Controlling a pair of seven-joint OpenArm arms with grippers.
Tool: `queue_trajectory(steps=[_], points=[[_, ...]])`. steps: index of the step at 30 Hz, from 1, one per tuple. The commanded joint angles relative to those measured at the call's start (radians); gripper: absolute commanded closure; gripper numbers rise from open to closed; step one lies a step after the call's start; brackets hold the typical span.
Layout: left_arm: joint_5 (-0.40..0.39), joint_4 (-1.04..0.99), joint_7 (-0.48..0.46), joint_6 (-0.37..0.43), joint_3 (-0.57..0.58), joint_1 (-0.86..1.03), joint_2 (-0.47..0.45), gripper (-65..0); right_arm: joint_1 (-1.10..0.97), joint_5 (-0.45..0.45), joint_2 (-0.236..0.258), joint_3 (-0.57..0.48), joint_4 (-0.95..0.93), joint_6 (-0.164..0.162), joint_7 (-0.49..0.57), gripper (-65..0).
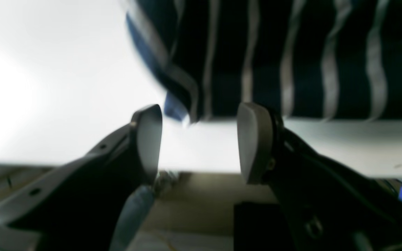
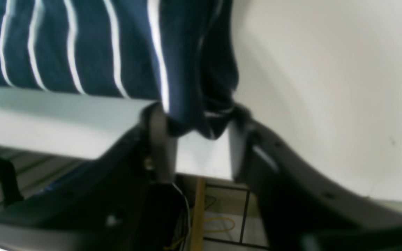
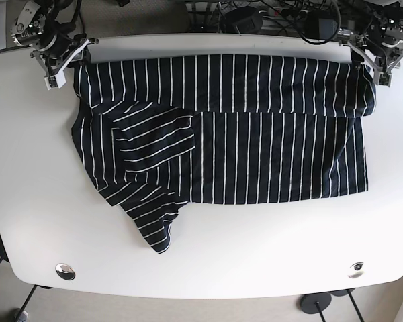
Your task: Fold the T-shirt properly
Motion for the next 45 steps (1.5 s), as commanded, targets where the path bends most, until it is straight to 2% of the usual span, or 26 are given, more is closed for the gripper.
queue_trajectory(steps=[1,9,10,12,13,16,17,20,22,28,31,33,34,36,37,39,41,42,43,45], points=[[-0.015,0.014,-0.025,0.002,-0.012,-0.008,-0.016,-30.7,-0.001,0.011,0.011,0.001,0.014,0.002,0.012,-16.3],[-0.015,-0.118,-0.025,0.002,-0.003,-0.054,-0.074,-31.0,0.007,0.016,0.013,0.006,0.017,0.002,0.012,-15.1],[-0.015,-0.138,-0.025,0.002,-0.001,-0.056,-0.091,-30.7,0.007,0.016,0.013,0.006,0.017,0.002,0.012,-13.6],[-0.017,-0.150,-0.027,0.002,-0.001,-0.059,-0.103,-30.1,0.007,0.016,0.013,0.004,0.017,0.002,0.012,-5.1],[-0.018,-0.150,-0.027,0.002,-0.001,-0.059,-0.105,-27.4,0.007,0.013,0.013,0.004,0.017,0.002,0.012,-1.6],[-0.015,-0.149,-0.027,0.002,0.000,-0.064,-0.106,-9.3,0.007,0.016,0.013,0.003,0.016,0.002,0.035,-1.9],[-0.015,-0.149,-0.027,0.002,0.000,-0.074,-0.106,-5.8,0.007,0.013,0.013,0.003,0.016,0.002,0.048,-1.9],[-0.018,-0.140,-0.025,0.002,-0.011,-0.082,-0.116,-4.3,0.007,0.011,0.015,0.007,0.016,0.002,0.055,-1.7],[-0.020,-0.121,-0.019,0.002,-0.012,-0.082,-0.156,-1.0,0.004,0.011,0.038,0.009,0.016,0.002,0.055,-1.7],[-0.015,-0.155,-0.019,0.002,-0.072,-0.081,-0.249,-0.8,-0.001,0.010,0.080,0.011,0.016,0.002,0.055,-1.7],[-0.020,-0.200,-0.018,0.002,-0.071,-0.074,-0.295,-2.9,-0.002,0.010,0.080,0.011,0.022,0.002,0.055,-1.7],[-0.021,-0.196,-0.018,0.002,-0.071,-0.047,-0.312,-13.9,-0.004,0.010,0.082,0.011,0.023,0.002,0.055,-2.1],[-0.023,-0.195,-0.018,0.002,-0.069,-0.036,-0.309,-23.9,-0.018,0.013,0.082,0.011,0.023,0.002,0.055,-2.4],[-0.023,-0.195,-0.018,0.002,-0.072,-0.033,-0.307,-31.1,-0.033,0.017,0.082,0.007,0.036,0.002,0.055,-7.1],[-0.026,-0.189,-0.018,0.002,-0.069,-0.033,-0.306,-32.4,-0.034,0.017,0.079,0.011,0.048,0.002,0.055,-12.0],[-0.098,-0.115,-0.013,0.002,-0.061,-0.031,-0.274,-33.2,-0.047,0.017,0.076,0.014,0.082,0.002,0.057,-29.2],[-0.144,-0.034,0.034,0.002,-0.023,-0.030,-0.243,-33.1,-0.062,0.019,0.074,0.034,0.111,0.002,0.066,-41.7],[-0.155,0.031,0.067,0.002,0.015,-0.030,-0.223,-33.1,-0.061,0.020,0.048,0.058,0.137,0.002,0.077,-48.5],[-0.153,0.070,0.076,0.002,0.045,-0.031,-0.198,-33.1,-0.061,0.017,0.031,0.076,0.152,0.002,0.083,-51.0],[-0.152,0.143,0.076,0.002,0.138,-0.033,-0.129,-32.6,-0.039,0.019,0.027,0.098,0.169,0.002,0.089,-51.7]])
